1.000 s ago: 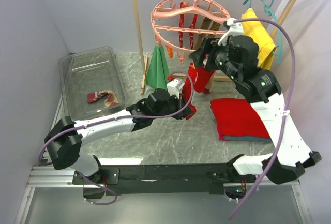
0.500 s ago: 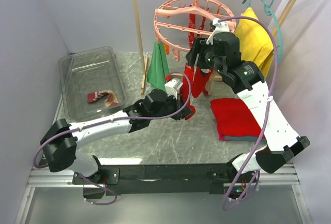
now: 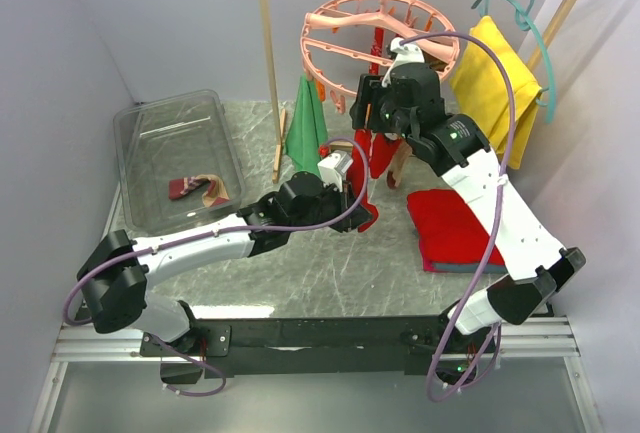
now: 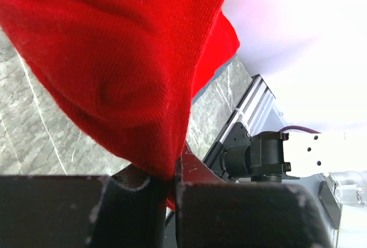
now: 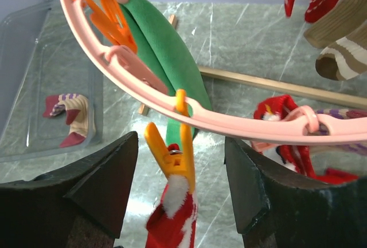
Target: Remove the socks clipped to the hanger
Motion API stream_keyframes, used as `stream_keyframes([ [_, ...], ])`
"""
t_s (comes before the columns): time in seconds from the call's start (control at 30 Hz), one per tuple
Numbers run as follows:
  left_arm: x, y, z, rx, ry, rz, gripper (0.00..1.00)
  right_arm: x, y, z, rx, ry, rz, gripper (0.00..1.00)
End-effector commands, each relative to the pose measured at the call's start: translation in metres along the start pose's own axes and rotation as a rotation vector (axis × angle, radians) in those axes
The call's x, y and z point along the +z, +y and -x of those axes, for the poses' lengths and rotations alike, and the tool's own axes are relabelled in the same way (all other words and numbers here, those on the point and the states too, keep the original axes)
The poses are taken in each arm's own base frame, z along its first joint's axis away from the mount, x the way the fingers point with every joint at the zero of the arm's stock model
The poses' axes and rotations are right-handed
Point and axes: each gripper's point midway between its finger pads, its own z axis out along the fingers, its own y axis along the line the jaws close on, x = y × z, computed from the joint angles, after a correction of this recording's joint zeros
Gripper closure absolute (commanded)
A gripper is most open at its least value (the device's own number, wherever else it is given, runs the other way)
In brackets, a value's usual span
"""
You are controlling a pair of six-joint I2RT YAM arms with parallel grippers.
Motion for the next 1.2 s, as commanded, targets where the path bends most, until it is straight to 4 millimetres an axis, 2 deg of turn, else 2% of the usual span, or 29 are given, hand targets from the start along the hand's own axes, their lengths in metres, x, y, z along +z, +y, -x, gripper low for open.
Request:
stream_keyframes([
  [0.0,-0.01,-0.02,0.011,0.005,-0.032,-0.058,0.99,-0.005,0.011,0.027,-0.014,-0.096,0.018,0.32],
  [0.23,-0.012,-0.021,0.011,0.004,-0.033,-0.057,0.99,0.001,0.01,0.027,-0.03,-0.093,-0.012,0.36],
  [0.43,-0.013,-0.019,0.009,0.002,-0.029,-0.048,0.99,0.001,0.009,0.027,-0.029,-0.097,-0.013,0.5],
  [0.53,-0.014,-0.018,0.008,0.001,-0.025,-0.045,0.99,0.002,0.008,0.026,-0.03,-0.098,-0.021,0.61],
  [0.57,-0.015,-0.017,0.008,0.001,-0.026,-0.041,0.99,0.002,0.007,0.026,-0.029,-0.098,-0.023,0.7],
  [0.8,-0.022,-0.011,0.004,-0.006,-0.027,-0.019,0.99,0.004,0.006,0.023,-0.026,-0.098,-0.026,0.99],
  [1.0,-0.037,0.012,0.0,-0.053,-0.03,0.046,0.99,0.006,0.004,0.02,-0.026,-0.093,-0.036,1.0],
  [1.1,-0.049,0.031,0.001,-0.094,-0.038,0.077,0.99,0.006,0.004,0.02,-0.026,-0.093,-0.036,1.0],
  [1.17,-0.062,0.048,0.009,-0.113,-0.067,0.123,0.99,0.006,0.004,0.019,-0.029,-0.089,-0.036,1.0],
])
